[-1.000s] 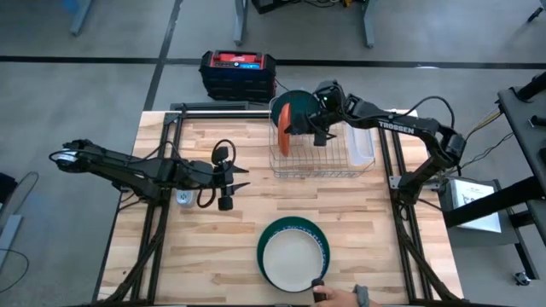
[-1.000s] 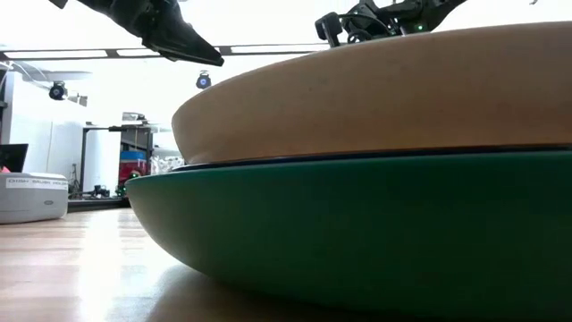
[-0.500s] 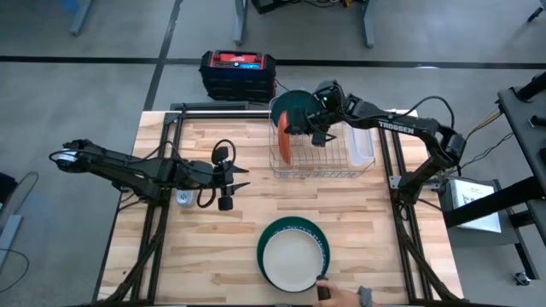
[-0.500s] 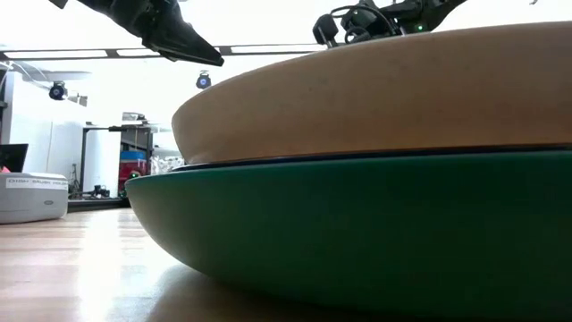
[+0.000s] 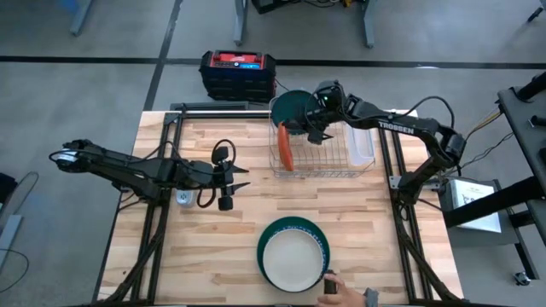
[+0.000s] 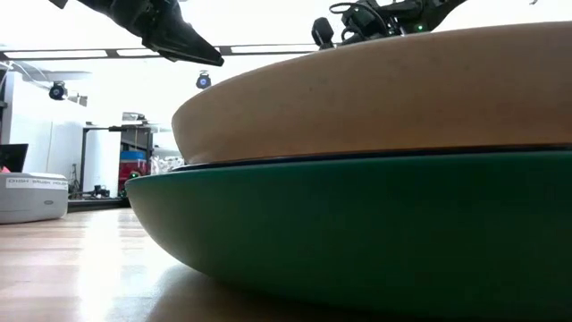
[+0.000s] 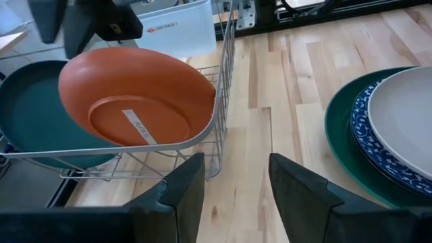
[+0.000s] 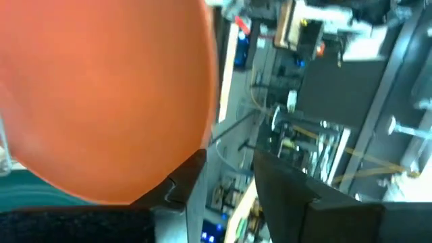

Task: Sort dishes
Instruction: Put the orange plate in the dish rack

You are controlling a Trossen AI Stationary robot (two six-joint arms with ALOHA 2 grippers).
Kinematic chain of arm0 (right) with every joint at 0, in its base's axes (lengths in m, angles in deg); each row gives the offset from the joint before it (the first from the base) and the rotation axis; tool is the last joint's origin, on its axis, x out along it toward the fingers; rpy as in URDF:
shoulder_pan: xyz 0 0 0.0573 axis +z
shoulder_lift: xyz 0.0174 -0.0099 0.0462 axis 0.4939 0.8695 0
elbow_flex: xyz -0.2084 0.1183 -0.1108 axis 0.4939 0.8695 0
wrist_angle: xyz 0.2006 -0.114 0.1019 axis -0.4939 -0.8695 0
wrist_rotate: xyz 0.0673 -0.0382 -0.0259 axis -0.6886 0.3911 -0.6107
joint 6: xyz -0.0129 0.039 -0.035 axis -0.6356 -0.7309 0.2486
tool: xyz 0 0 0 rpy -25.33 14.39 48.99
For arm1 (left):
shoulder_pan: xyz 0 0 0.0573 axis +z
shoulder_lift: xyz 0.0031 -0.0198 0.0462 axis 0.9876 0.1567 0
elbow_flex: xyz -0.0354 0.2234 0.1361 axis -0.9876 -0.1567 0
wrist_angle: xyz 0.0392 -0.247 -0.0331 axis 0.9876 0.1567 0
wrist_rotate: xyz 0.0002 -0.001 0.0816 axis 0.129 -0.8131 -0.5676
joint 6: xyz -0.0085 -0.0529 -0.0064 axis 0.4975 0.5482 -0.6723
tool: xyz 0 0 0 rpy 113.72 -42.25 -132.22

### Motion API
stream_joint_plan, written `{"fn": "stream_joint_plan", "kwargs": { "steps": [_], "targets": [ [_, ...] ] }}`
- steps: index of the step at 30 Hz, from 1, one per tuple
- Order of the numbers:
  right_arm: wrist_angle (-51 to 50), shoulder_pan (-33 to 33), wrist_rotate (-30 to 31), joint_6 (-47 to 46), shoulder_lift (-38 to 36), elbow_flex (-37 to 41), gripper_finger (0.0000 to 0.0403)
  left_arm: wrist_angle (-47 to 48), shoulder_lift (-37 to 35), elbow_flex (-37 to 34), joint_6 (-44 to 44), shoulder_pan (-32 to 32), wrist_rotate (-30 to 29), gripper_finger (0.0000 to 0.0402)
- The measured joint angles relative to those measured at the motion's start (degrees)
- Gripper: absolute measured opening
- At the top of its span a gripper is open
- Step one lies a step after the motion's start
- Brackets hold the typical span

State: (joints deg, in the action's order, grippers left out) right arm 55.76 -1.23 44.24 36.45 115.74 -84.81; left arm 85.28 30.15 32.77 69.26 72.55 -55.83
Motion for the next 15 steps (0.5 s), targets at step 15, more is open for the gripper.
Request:
{"fn": "stream_joint_plan", "kwargs": {
  "steps": [15],
  "targets": [
    [3.1,-1.0,4.7,-13.4,-5.6,0.0,0.0101,0.0,0.0,0.0,0.6,0.0,0.0,0.0155]
  ]
}}
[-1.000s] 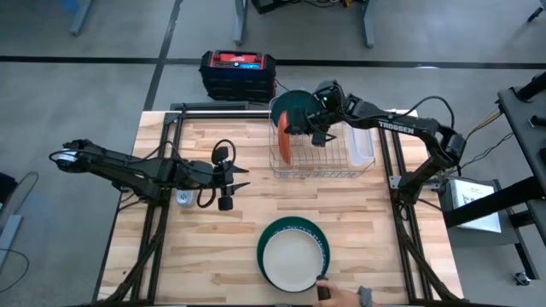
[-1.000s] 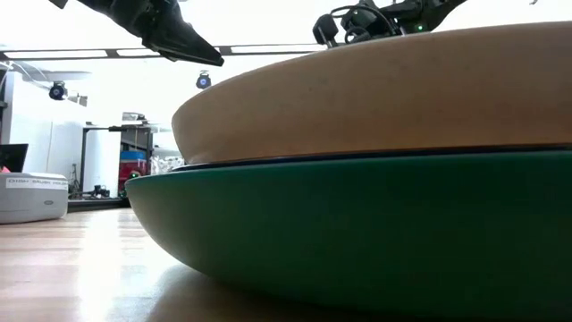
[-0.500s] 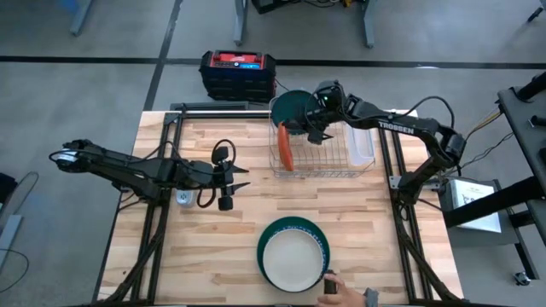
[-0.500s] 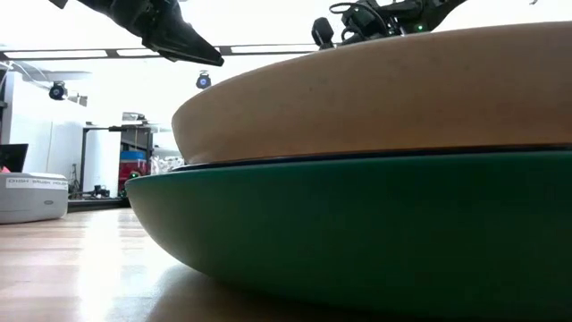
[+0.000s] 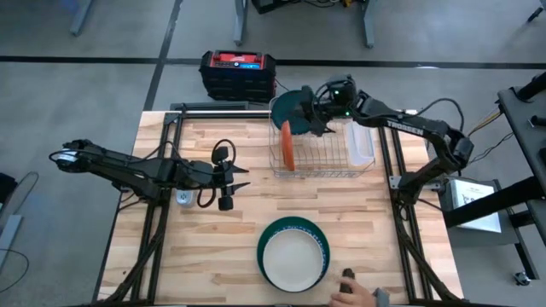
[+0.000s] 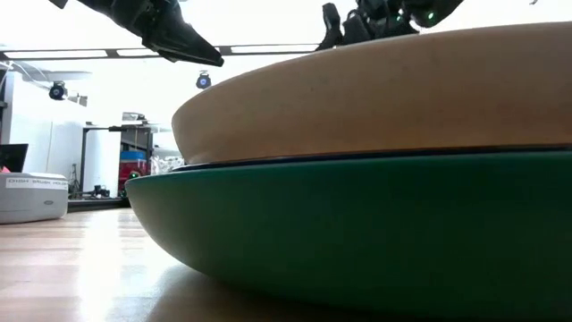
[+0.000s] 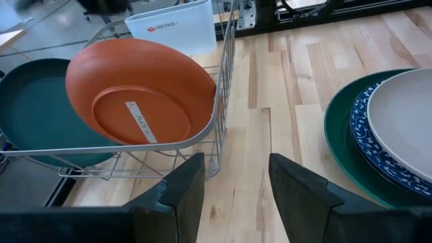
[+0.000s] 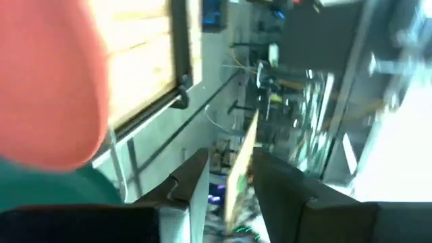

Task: Sort dishes
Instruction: Put the orange plate in the dish rack

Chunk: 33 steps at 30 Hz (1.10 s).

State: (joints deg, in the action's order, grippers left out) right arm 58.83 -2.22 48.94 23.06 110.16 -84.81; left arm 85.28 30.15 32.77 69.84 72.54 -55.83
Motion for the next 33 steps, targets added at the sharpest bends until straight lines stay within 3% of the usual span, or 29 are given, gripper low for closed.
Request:
{"fn": "stream_joint_plan", "kwargs": {
  "steps": [2,5,8,12,17,33],
  "targets": [
    [-1.1,0.1,-1.4,-12.2,-2.2,0.0,0.0086,0.0,0.0,0.0,0.0,0.0,0.0,0.0155],
    [-5.4,-0.2,-11.4,-27.6,-4.6,-0.1,0.0061,0.0,0.0,0.0,0.0,0.0,0.0,0.0155],
    [-7.1,-0.3,-22.8,-28.8,-4.9,0.0,0.0029,-0.1,0.0,0.0,0.0,0.0,0.0,0.0155],
    [-6.8,0.7,-23.0,-28.5,-4.3,0.0,0.0003,-1.0,0.0,0.0,0.0,0.0,0.0,0.0155],
    [-8.1,1.2,-22.3,-34.8,-1.3,0.0,0.0001,-1.1,0.0,0.0,-0.3,0.0,0.0,0.0155],
    [-9.7,1.0,-20.3,-36.9,6.4,0.1,0.0,-1.2,0.0,0.0,-0.4,0.0,0.1,0.0155]
  ]
}}
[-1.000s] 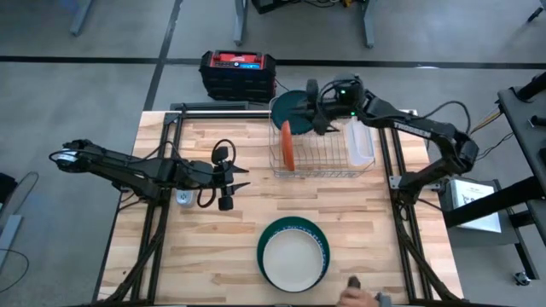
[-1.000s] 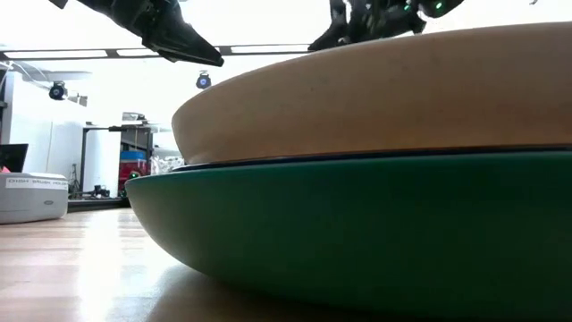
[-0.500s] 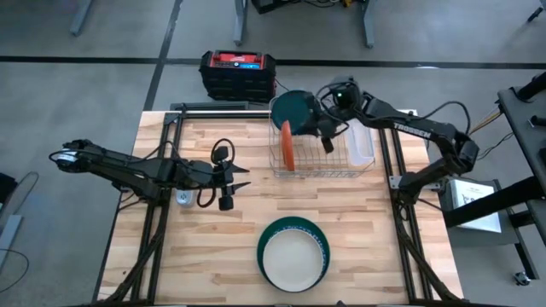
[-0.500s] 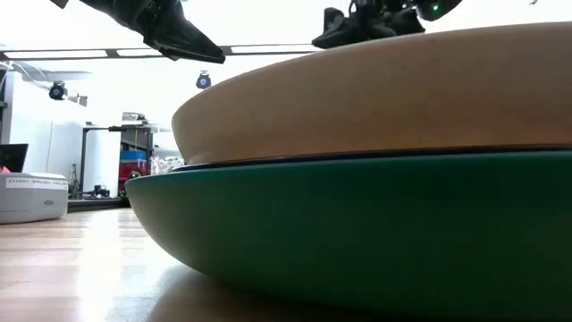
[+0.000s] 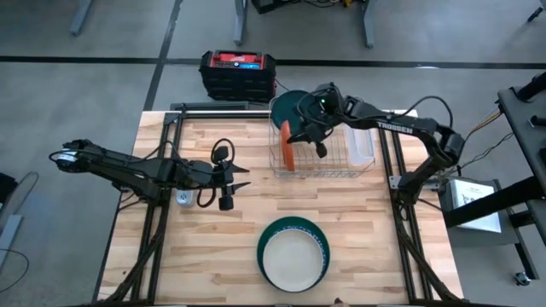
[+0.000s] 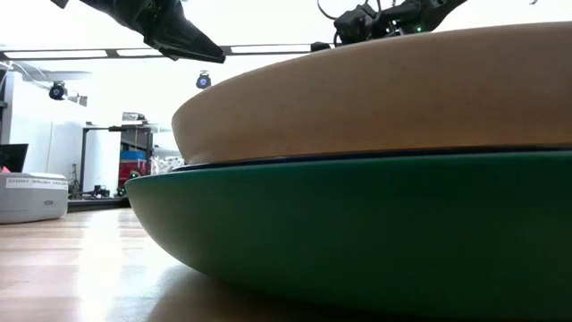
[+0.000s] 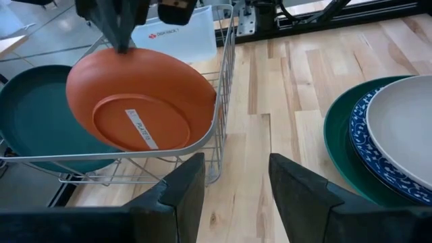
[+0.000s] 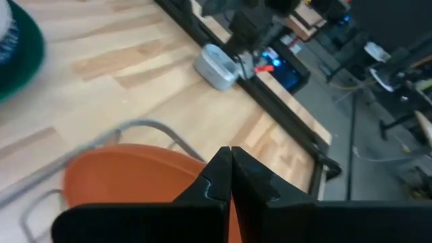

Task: Sort dishes
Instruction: Put the orange plate in the dish rack

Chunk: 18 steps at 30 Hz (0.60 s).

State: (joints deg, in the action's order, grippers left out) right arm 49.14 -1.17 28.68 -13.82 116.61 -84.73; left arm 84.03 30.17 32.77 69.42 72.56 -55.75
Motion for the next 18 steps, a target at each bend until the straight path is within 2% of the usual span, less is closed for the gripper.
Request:
{"fn": "stream_joint_plan", "kwargs": {
  "steps": [10,18],
  "targets": [
    [4.4,-0.4,8.4,0.2,0.2,0.0,0.0,0.0,0.0,0.0,0.0,0.0,0.0,0.0155],
    [4.9,-0.4,11.2,0.4,-3.6,0.1,0.0,0.1,0.0,0.0,0.0,0.0,0.0,0.0155]
  ]
}}
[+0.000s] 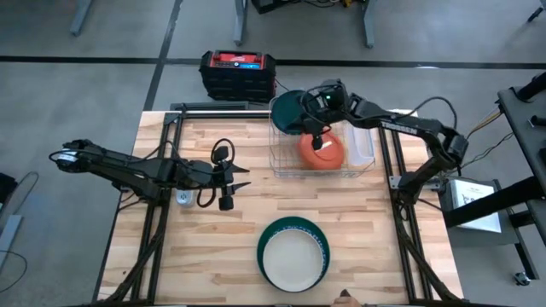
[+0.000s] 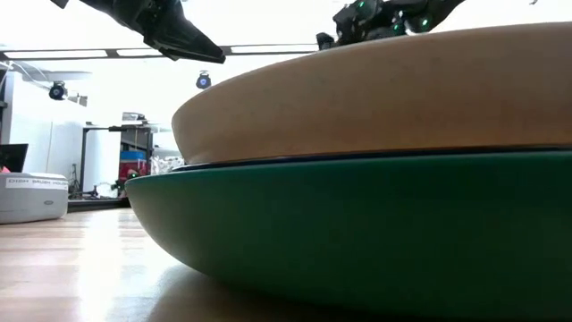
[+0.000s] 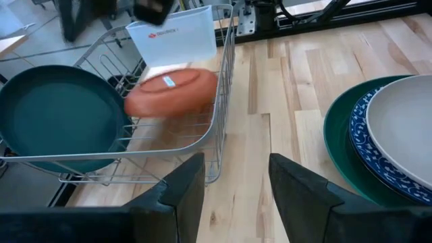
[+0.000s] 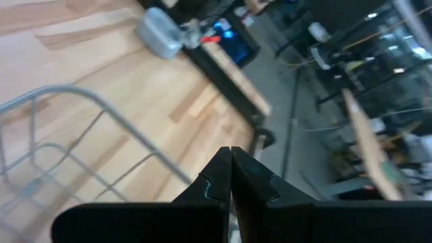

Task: Sort dishes
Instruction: Put the orange plate in the dish rack

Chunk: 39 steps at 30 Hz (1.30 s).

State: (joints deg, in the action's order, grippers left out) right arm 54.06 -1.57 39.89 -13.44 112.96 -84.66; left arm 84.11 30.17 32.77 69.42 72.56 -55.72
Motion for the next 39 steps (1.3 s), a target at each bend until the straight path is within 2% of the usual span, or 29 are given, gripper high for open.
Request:
{"fn": "stream_joint_plan", "kwargs": {
  "steps": [3,6,10,19,21,26,28,39],
  "targets": [
    [-0.5,0.0,3.2,-2.9,-2.2,0.0,0.0,0.0,0.0,0.0,0.0,0.0,0.0,0.0155],
    [-1.2,0.0,7.5,-11.2,-4.4,0.0,0.0,0.0,0.0,0.0,0.0,0.0,0.0,0.0155],
    [-7.4,0.0,14.0,-19.3,-6.8,-0.1,0.0,0.0,0.0,0.0,0.0,0.0,0.0,0.0155],
    [-20.4,0.2,15.8,-32.3,-6.3,-0.1,0.0001,-0.8,0.0,0.0,0.0,0.0,0.0,0.0155],
    [-21.7,0.7,17.9,-35.4,-5.7,-0.1,0.0006,-0.9,0.0,0.0,0.0,0.0,0.0,0.0155],
    [-27.5,3.0,29.2,-40.9,-3.4,-0.1,0.004,-0.9,0.0,0.0,0.0,0.0,0.0,0.0155],
    [-29.4,4.1,31.8,-42.9,-2.4,0.0,0.006,-0.9,0.0,0.0,0.0,0.0,-0.1,0.0155],
    [-33.9,8.3,32.0,-54.9,0.9,0.0,0.0175,-1.0,0.2,0.0,0.0,0.0,-0.1,0.0155]
  ]
}}
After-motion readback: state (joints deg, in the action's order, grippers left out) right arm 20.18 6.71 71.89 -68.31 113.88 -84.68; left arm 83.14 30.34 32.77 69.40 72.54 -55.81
